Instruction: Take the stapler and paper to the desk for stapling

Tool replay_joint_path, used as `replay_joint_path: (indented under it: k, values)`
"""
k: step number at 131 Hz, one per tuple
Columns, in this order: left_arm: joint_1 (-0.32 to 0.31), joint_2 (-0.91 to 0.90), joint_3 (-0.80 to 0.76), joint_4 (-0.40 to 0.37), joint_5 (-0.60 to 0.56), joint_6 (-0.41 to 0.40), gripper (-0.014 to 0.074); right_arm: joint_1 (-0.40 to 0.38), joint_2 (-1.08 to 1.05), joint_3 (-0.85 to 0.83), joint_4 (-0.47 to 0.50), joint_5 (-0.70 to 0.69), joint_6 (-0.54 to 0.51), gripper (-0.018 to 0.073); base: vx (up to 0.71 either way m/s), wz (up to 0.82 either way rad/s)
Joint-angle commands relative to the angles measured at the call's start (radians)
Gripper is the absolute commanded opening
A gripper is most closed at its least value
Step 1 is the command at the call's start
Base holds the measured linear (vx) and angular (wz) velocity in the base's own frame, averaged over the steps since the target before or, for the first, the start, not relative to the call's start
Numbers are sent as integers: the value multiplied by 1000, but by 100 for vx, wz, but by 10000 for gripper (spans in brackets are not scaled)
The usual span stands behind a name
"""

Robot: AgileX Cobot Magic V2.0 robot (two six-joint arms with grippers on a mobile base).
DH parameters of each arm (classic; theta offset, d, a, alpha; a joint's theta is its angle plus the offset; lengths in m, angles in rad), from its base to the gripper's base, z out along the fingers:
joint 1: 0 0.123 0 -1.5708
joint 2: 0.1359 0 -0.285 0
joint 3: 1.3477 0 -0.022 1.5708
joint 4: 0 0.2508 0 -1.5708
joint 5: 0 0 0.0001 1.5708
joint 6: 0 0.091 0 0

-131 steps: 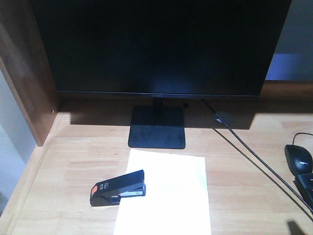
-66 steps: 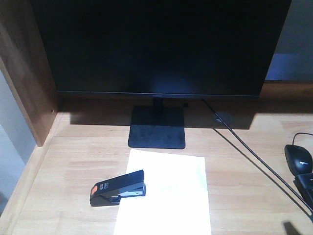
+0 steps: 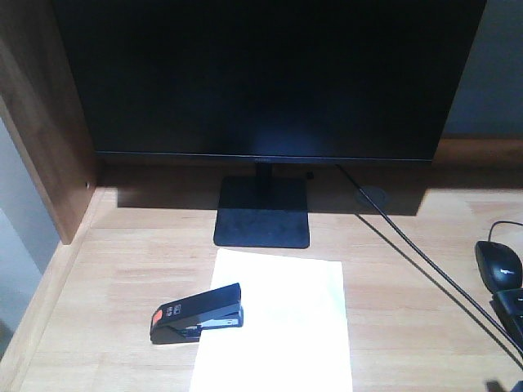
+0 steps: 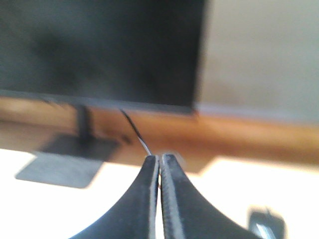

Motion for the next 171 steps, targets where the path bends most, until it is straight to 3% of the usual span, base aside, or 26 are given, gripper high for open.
replay_joint_path:
  k: [1, 26, 171]
  values:
    - [2, -15, 11, -9, -72, -8, -6, -56, -39, 4, 1, -71, -7, -6, 0, 0]
    - [2, -15, 11, -9, -72, -8, -6, -77, -162, 93, -2, -71, -7, -6, 0, 0]
    - [2, -15, 11, -9, -71, -8, -6, -77, -159, 98, 2, -41, -8, -6, 0, 0]
